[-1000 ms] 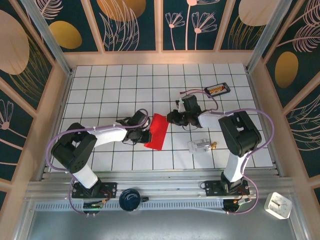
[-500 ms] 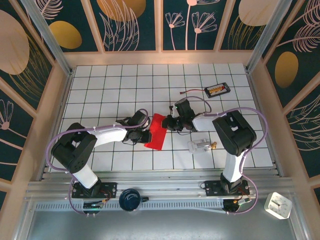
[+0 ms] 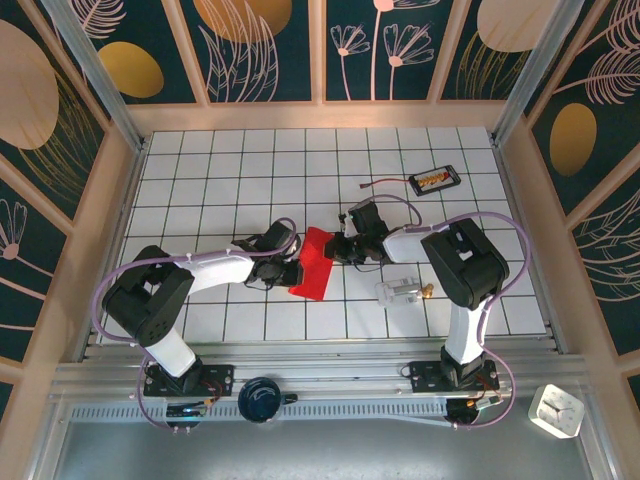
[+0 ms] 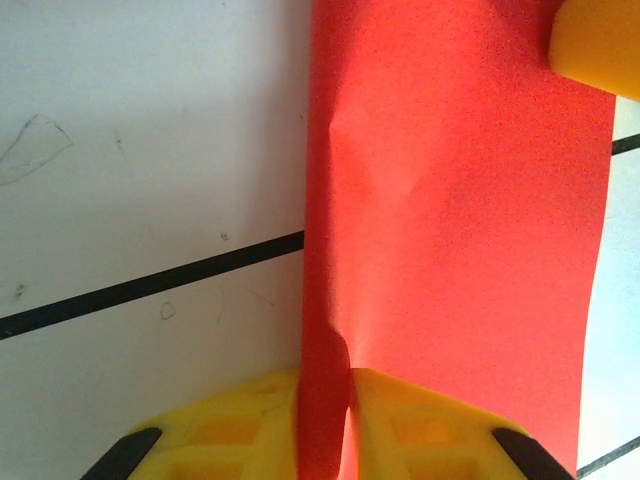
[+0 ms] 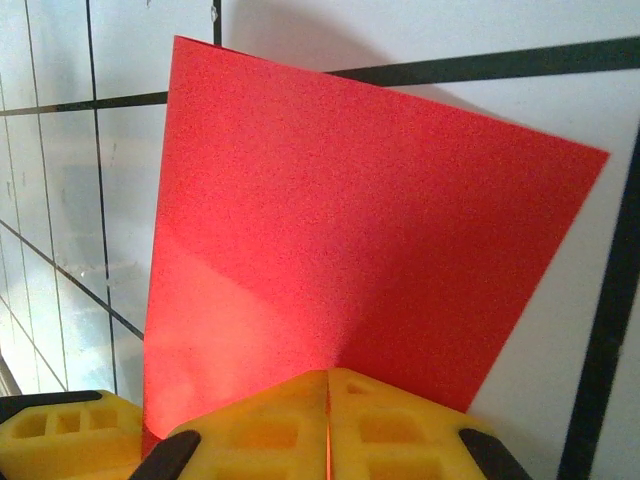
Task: Fold a paper plane with a square sheet of paper (pick it up from the middle)
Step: Hold the square sheet of paper at the center of the table.
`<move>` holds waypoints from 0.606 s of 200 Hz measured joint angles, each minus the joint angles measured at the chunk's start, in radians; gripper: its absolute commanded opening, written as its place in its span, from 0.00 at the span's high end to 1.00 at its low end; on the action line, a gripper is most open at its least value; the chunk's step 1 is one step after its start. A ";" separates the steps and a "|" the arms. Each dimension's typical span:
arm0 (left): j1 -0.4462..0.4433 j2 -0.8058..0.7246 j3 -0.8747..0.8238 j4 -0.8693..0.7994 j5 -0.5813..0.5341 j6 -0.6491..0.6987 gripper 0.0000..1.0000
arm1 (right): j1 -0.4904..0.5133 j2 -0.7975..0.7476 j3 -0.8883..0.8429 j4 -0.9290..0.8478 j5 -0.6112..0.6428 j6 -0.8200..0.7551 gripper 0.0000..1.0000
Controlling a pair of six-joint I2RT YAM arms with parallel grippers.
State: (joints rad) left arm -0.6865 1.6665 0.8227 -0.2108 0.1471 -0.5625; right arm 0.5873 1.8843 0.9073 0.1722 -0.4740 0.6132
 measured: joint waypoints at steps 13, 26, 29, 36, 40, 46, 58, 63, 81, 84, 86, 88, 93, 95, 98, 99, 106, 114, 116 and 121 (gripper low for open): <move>0.000 -0.001 0.000 0.000 0.000 0.000 0.80 | 0.001 0.000 0.000 -0.001 0.003 -0.002 0.92; 0.000 -0.002 0.000 0.000 0.000 0.000 0.80 | 0.002 0.000 0.000 -0.003 0.006 -0.005 0.92; 0.000 -0.002 0.000 0.000 0.000 0.000 0.80 | 0.002 0.000 0.000 -0.003 0.007 -0.005 0.92; 0.000 -0.002 0.000 0.000 0.000 0.000 0.79 | 0.002 0.000 0.000 -0.004 0.009 -0.005 0.92; 0.000 -0.002 0.000 0.000 0.000 0.000 0.79 | 0.002 0.000 0.000 -0.004 0.010 -0.005 0.92; 0.000 -0.002 0.000 0.000 0.001 0.000 0.78 | 0.002 0.000 0.000 -0.005 0.011 -0.005 0.92; 0.000 -0.002 0.000 0.000 0.001 0.000 0.76 | 0.003 0.000 0.000 -0.006 0.013 -0.007 0.92; 0.000 -0.003 0.000 0.000 0.002 0.000 0.74 | 0.003 0.000 0.000 -0.007 0.014 -0.009 0.92; -0.002 -0.006 0.000 0.002 0.002 -0.002 0.68 | 0.004 0.000 0.000 -0.008 0.020 -0.013 0.93; -0.003 -0.006 0.000 0.002 0.002 -0.001 0.67 | 0.004 0.000 0.000 -0.008 0.020 -0.013 0.93; -0.004 -0.007 0.001 0.002 0.003 -0.001 0.66 | 0.004 0.000 0.000 -0.008 0.020 -0.013 0.93; -0.004 -0.007 0.001 0.002 0.003 -0.005 0.64 | 0.004 0.000 0.000 -0.008 0.021 -0.013 0.93; -0.006 -0.007 0.003 0.001 0.002 -0.003 0.62 | 0.004 0.000 0.000 -0.008 0.021 -0.013 0.92; -0.006 -0.007 0.003 0.001 0.003 -0.006 0.61 | 0.004 0.000 0.000 -0.008 0.021 -0.013 0.93; -0.007 -0.008 0.005 0.001 0.002 -0.001 0.60 | 0.004 0.000 0.000 -0.008 0.021 -0.013 0.93; -0.008 -0.008 0.005 0.000 0.002 -0.002 0.59 | 0.004 0.000 0.000 -0.008 0.021 -0.013 0.93; -0.009 -0.009 0.008 -0.003 0.001 -0.003 0.56 | 0.004 0.001 0.000 -0.008 0.021 -0.014 0.93; -0.010 -0.011 0.012 -0.008 -0.006 -0.006 0.54 | 0.004 0.002 0.000 -0.008 0.020 -0.016 0.93; -0.010 -0.012 0.013 -0.010 -0.007 -0.006 0.53 | 0.004 0.002 0.000 -0.008 0.020 -0.016 0.92; -0.009 -0.014 0.017 -0.019 -0.019 -0.005 0.53 | 0.004 0.002 0.000 -0.008 0.020 -0.018 0.93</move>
State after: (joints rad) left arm -0.6956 1.6527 0.8394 -0.2302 0.1284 -0.5671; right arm 0.5911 1.8858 0.9073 0.1646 -0.4538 0.5957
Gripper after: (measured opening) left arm 0.454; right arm 0.076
